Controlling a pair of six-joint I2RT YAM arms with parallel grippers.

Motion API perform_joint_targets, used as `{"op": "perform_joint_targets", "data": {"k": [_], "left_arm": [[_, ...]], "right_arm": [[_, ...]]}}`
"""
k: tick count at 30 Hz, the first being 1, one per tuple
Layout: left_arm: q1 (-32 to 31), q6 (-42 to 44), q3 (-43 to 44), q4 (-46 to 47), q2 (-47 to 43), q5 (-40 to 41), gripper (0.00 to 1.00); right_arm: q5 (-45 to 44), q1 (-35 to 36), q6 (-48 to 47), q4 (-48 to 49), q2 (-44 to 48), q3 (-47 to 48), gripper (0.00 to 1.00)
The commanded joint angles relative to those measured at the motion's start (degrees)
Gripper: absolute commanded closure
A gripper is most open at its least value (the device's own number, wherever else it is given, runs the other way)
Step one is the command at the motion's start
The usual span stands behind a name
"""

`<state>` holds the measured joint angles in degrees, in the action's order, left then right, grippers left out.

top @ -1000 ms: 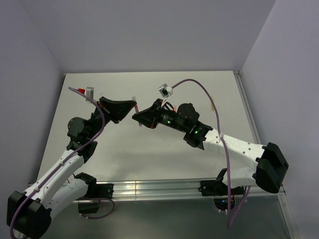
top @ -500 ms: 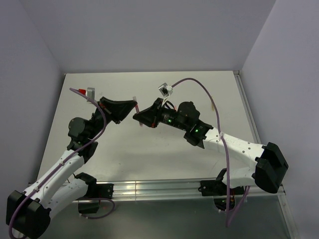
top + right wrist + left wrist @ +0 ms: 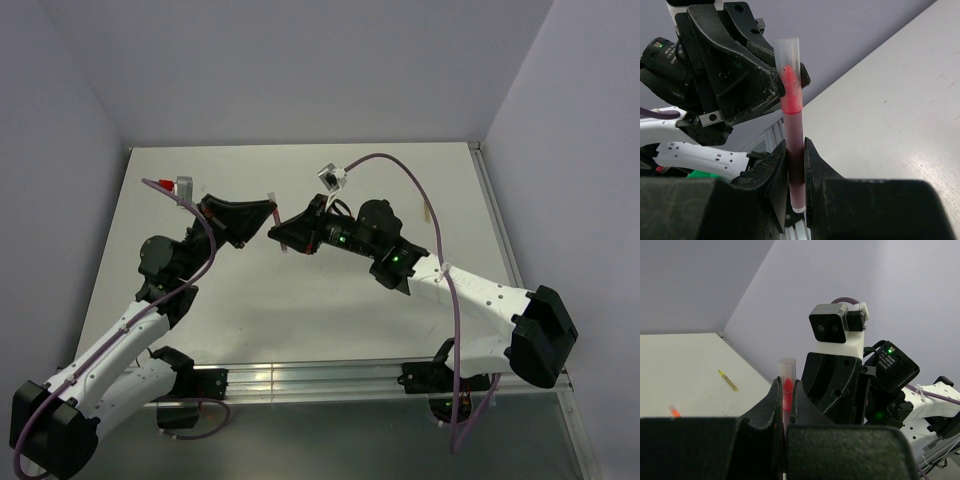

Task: Insert the pens into the pen caps

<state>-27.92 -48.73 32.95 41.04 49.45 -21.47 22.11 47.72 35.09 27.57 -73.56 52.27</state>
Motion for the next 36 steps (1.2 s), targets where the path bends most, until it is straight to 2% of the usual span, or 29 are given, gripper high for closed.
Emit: {"op": "perform_joint_targets", "data": {"k": [1, 36], "left_arm": [[-3.5, 1.5, 1.7, -1.0, -1.3, -11.5, 1.0], [-10.0, 8.7, 4.6, -10.5, 1.6, -6.5, 1.0]], "right_arm": [[-10.2, -3.9, 2.1, 3.5, -0.7, 4.8, 1.0], [-10.0, -8.9, 1.2, 0.4, 2.1, 10.0, 1.0]]}}
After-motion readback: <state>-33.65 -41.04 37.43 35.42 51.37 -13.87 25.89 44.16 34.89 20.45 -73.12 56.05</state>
